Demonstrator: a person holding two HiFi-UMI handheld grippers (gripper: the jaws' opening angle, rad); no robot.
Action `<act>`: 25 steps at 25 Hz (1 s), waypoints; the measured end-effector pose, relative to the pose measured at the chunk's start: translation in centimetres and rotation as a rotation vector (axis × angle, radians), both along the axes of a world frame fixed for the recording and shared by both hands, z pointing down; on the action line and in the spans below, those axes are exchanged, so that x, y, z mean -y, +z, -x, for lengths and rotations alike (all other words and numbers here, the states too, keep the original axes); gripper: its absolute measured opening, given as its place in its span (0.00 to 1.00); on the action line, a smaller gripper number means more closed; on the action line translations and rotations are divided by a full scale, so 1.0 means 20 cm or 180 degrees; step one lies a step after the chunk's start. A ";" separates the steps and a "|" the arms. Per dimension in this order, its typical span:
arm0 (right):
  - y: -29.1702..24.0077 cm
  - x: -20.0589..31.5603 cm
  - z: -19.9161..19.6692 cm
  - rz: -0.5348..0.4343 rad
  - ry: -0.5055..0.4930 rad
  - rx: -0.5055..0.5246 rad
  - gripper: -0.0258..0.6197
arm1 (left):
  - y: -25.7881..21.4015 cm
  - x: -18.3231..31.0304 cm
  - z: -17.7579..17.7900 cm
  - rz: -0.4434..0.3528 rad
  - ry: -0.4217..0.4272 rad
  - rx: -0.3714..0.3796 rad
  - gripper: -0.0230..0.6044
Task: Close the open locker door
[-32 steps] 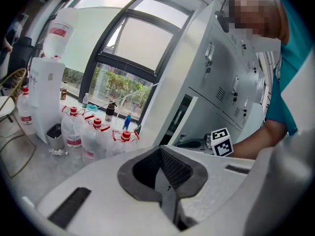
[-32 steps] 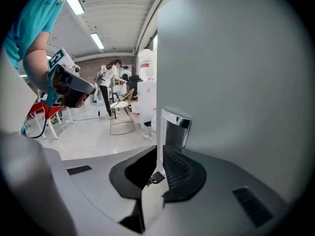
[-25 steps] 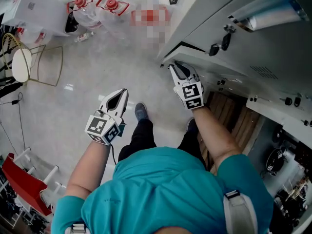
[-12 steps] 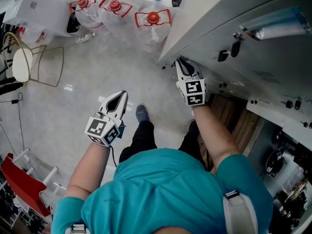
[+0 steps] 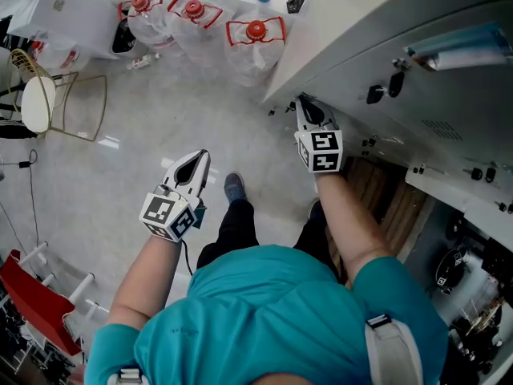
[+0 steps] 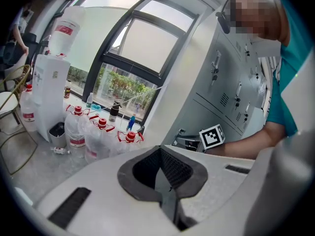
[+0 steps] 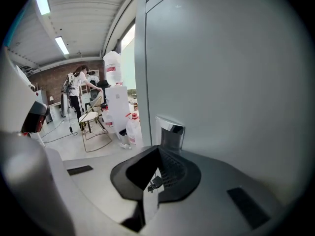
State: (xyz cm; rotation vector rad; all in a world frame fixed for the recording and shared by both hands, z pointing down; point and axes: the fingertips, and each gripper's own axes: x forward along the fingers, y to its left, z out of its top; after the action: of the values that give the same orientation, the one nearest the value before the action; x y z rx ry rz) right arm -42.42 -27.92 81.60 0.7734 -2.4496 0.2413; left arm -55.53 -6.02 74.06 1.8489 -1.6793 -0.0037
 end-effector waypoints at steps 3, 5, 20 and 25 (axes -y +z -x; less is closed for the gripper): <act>0.00 0.00 0.00 0.0042 0.0038 0.0017 0.04 | 0.00 0.00 0.00 -0.0012 -0.0006 -0.0004 0.04; 0.00 0.00 0.00 0.0067 0.0065 0.0027 0.04 | 0.00 0.00 0.00 -0.0019 -0.0010 -0.0010 0.04; 0.00 -0.02 0.00 0.0052 0.0015 -0.0078 0.04 | -0.06 0.01 -0.05 -0.0070 0.0045 -0.0009 0.04; -0.02 -0.07 -0.03 0.0038 -0.0069 -0.0069 0.04 | -0.09 0.01 -0.09 -0.0097 0.0062 0.0016 0.04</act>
State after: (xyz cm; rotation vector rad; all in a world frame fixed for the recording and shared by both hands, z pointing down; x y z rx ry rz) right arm -41.83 -26.53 81.17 0.7403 -2.4326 0.2380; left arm -53.77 -6.27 72.23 1.8892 -1.6735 -0.0167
